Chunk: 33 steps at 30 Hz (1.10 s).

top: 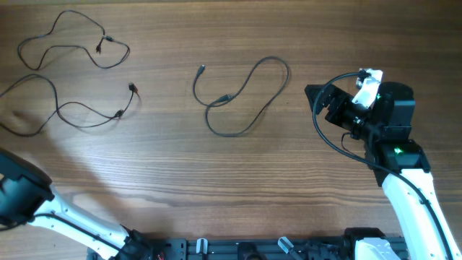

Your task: Untangle cables

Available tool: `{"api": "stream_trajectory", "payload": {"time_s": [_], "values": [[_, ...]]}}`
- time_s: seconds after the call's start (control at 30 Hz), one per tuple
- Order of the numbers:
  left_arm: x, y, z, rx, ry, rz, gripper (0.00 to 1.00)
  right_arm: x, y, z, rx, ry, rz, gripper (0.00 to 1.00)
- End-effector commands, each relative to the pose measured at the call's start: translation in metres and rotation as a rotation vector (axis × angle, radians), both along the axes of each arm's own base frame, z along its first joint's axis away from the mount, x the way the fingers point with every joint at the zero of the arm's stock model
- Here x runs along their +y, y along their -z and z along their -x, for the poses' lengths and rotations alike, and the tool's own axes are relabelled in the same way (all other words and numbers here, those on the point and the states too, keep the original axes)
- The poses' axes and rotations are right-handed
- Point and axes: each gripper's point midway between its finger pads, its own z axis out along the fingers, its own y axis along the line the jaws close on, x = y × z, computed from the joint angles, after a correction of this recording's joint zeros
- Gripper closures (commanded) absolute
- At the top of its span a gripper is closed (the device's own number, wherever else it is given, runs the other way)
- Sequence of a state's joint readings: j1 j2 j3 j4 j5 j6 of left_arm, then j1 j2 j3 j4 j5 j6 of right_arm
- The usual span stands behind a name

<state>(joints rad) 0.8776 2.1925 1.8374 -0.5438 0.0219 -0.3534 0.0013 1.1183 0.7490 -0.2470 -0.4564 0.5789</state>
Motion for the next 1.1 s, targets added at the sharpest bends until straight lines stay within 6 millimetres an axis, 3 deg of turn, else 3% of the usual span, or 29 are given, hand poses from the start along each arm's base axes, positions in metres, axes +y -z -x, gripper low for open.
{"api": "stream_trajectory", "payload": {"time_s": [0.0, 0.1, 0.13, 0.23, 0.3, 0.47, 0.8, 0.93, 1.07], "values": [[-0.031, -0.098, -0.033, -0.271, 0.169, -0.02, 0.32, 0.005, -0.01, -0.003, -0.025, -0.027, -0.01, 0.01], [-0.067, -0.122, -0.062, -0.426, 0.259, 0.089, 0.35, 0.005, -0.011, -0.003, -0.032, -0.03, -0.005, 0.0], [-0.091, -0.126, -0.075, -0.45, 0.319, 0.137, 0.36, 0.005, -0.011, -0.003, -0.032, -0.03, -0.004, 0.0], [-0.146, -0.102, -0.091, -0.35, 0.376, 0.248, 0.36, 0.005, -0.011, -0.003, -0.034, -0.03, -0.005, 0.0], [-0.173, -0.079, -0.09, -0.212, 0.349, 0.265, 0.36, 0.006, -0.011, -0.003, -0.031, -0.031, -0.006, 0.0], [-0.229, -0.051, -0.086, 0.008, 0.366, 0.269, 0.34, 0.005, -0.011, -0.003, -0.032, -0.03, -0.005, 0.0], [-0.345, 0.002, -0.048, 0.359, 0.549, 0.437, 0.32, 0.004, -0.015, -0.006, -0.062, -0.032, 0.012, 0.0], [-0.375, 0.019, -0.046, 0.439, 0.722, 0.361, 0.26, 0.004, -0.017, -0.008, -0.069, -0.027, 0.003, 0.0], [-0.364, 0.039, -0.037, 0.589, 0.694, 0.148, 0.22, 0.004, -0.02, -0.01, -0.063, -0.002, -0.036, 0.0]]}}
